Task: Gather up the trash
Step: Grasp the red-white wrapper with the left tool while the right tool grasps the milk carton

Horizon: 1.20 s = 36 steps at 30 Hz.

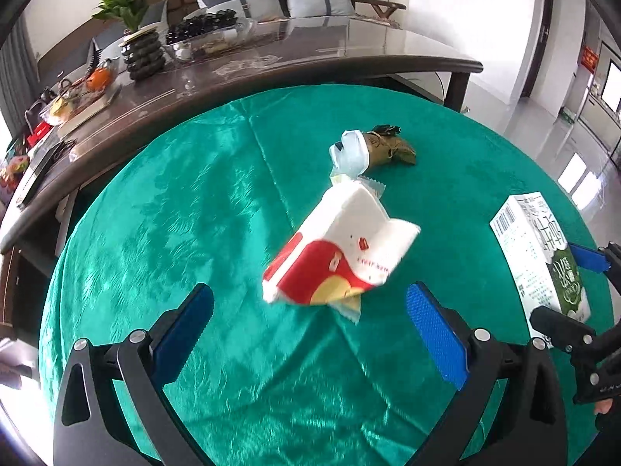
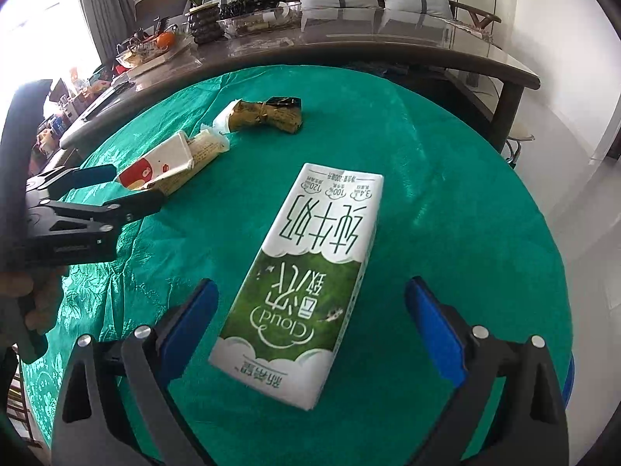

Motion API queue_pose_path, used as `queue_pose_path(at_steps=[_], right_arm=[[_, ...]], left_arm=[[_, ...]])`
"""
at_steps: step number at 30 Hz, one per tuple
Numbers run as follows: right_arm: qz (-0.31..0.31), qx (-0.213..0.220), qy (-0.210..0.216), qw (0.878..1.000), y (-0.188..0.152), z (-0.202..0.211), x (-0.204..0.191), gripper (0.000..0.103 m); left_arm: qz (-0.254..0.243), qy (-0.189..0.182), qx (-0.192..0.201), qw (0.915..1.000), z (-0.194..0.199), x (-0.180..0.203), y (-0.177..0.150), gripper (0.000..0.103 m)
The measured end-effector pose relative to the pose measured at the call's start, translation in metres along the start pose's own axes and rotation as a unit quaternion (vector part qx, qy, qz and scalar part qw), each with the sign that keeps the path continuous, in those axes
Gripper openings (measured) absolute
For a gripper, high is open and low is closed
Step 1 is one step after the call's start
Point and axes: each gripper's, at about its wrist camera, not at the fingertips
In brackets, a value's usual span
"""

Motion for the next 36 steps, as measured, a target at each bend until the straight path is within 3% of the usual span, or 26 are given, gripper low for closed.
queue_pose_path(at_steps=[1,3,6,7,8,9,10,14,17,24,25,26,27,28,36], right_arm=[[0.004,0.0,0.001,1.0,0.004,0.0,0.001,0.092],[0.01,-0.011,0.015,1.0,0.007,-0.002,0.003,0.063],[0.03,-0.022,0.014,0.999,0.008,0.002,0.002,0.054],[0.038,-0.025,0.017,0.999,0.007,0.003,0.002,0.052],[0.044,-0.028,0.025,0.998,0.006,0.006,0.003,0.051],[0.049,-0.03,0.035,0.998,0.005,0.009,0.003,0.05],[0.058,-0.036,0.04,0.997,0.004,0.012,0.004,0.05],[0.104,-0.055,0.059,0.991,-0.003,0.033,0.001,0.048],[0.126,-0.073,0.076,0.986,-0.009,0.044,-0.001,0.048],[0.15,-0.112,0.061,0.98,-0.034,0.042,-0.001,0.048],[0.145,-0.112,0.064,0.981,-0.035,0.043,0.001,0.049],[0.139,-0.111,0.064,0.982,-0.035,0.044,0.003,0.058],[0.133,-0.108,0.067,0.983,-0.034,0.047,0.004,0.067],[0.129,-0.106,0.069,0.984,-0.033,0.049,0.006,0.068],[0.115,-0.097,0.069,0.986,-0.015,0.071,0.011,0.072]], left_arm=[[-0.007,0.005,-0.002,1.0,-0.008,0.003,0.005,0.099],[-0.025,0.016,-0.004,0.9995,-0.018,0.009,0.012,0.099],[-0.053,0.024,0.005,0.9983,-0.022,0.019,0.014,0.099],[-0.054,0.016,0.01,0.9984,-0.02,0.019,0.013,0.092],[-0.052,0.006,0.011,0.9986,-0.019,0.018,0.012,0.072],[-0.049,-0.003,0.003,0.9988,-0.018,0.017,0.01,0.061],[-0.046,-0.008,-0.001,0.9989,-0.018,0.015,0.007,0.044],[-0.012,-0.029,-0.008,0.9995,-0.001,0.005,-0.01,0.037],[0.016,-0.044,-0.017,0.9988,0.023,0.001,-0.037,0.037],[0.042,-0.06,-0.05,0.9961,0.075,0.016,-0.106,0.042],[0.044,-0.064,-0.048,0.9958,0.079,0.016,-0.114,0.052],[0.047,-0.062,-0.046,0.9959,0.082,0.015,-0.119,0.073],[0.05,-0.06,-0.041,0.9961,0.086,0.013,-0.123,0.081],[0.05,-0.064,-0.032,0.9962,0.089,0.011,-0.126,0.087],[0.039,-0.084,0.003,0.9957,0.105,-0.009,-0.118,0.09]])
Point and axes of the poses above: each gripper's, at about its wrist camera, not at the fingertips, and z roughly against the way its jaws point, x to its right, y to its top, and after that the axes turned 11 degrees about y, right-handed
